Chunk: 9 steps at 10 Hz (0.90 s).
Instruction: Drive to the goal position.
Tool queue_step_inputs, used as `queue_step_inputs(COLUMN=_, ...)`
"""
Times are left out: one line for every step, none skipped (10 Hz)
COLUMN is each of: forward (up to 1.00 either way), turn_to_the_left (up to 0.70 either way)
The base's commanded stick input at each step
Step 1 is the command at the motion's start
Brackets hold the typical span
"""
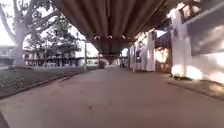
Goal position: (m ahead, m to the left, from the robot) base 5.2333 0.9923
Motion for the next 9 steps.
queue_step_inputs(forward=0.70, turn_to_the_left=0.00)
queue_step_inputs(forward=0.70, turn_to_the_left=0.00)
queue_step_inputs(forward=0.70, turn_to_the_left=0.00)
queue_step_inputs(forward=0.70, turn_to_the_left=0.00)
queue_step_inputs(forward=0.70, turn_to_the_left=0.00)
queue_step_inputs(forward=0.70, turn_to_the_left=0.00)
queue_step_inputs(forward=0.70, turn_to_the_left=0.00)
queue_step_inputs(forward=0.70, turn_to_the_left=0.00)
queue_step_inputs(forward=0.70, turn_to_the_left=0.00)
